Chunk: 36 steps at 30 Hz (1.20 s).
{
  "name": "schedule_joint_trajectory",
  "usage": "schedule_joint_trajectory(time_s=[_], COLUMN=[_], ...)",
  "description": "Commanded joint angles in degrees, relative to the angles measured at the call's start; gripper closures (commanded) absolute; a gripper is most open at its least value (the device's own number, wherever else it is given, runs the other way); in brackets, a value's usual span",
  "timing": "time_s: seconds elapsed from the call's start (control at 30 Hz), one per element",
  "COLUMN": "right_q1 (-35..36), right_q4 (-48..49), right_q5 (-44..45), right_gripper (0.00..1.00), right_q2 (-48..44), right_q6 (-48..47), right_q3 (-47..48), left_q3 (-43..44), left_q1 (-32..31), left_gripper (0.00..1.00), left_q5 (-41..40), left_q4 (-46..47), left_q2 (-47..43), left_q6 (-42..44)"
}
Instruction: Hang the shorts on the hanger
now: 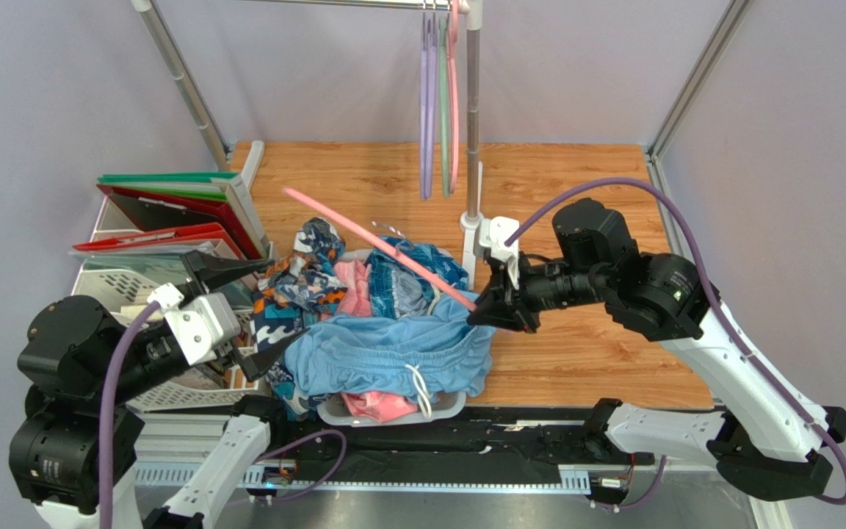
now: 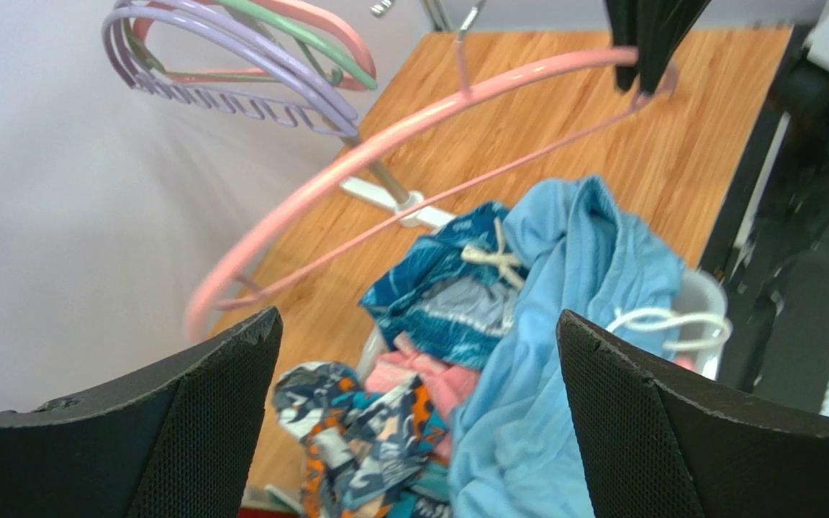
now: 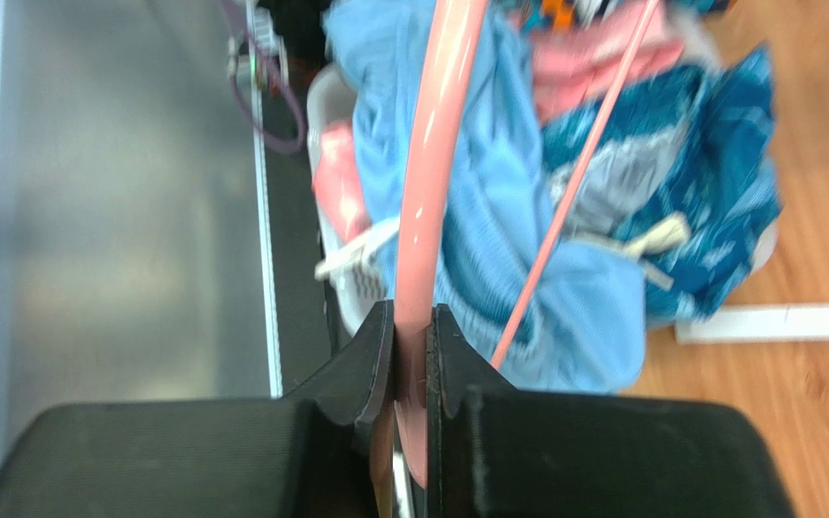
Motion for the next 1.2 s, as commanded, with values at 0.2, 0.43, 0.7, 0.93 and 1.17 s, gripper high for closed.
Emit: schedule_joint_trajectory(time_s=[0.2, 0.43, 0.7, 0.93, 1.17], right_q1=[0.4, 1.7, 3.5, 3.5, 3.5], right_q4=[-18.5, -21.2, -22.7, -18.0, -4.7], right_q5=[-3.9, -5.4, -6.2, -1.0, 8.4], right_gripper=[1.0, 1.0, 1.0, 0.95, 0.05], right_q2=[-3.2, -1.5, -0.4, -1.2, -0.9], right_q6=[-13.2, -13.4, -14.5, -12.0, -5.1], right_q3=[1.9, 4.3, 5.1, 4.3, 6.4], left_q3=[-6.4, -8.9, -15.2, -18.1, -24.7], left_q1=[-0.1, -1.5, -11.2, -16.9, -16.9], left_gripper=[0.07, 0.19, 0.33, 1.0, 1.0], left_q5=[1.6, 6.8, 1.7, -2.2, -6.2], left_q4=[-11.2, -10.2, -6.1, -3.3, 7.3], left_q2=[5.3, 9.7, 10.7, 10.3, 6.7], left_q6=[32.3, 36.4, 35.6, 26.5, 8.1])
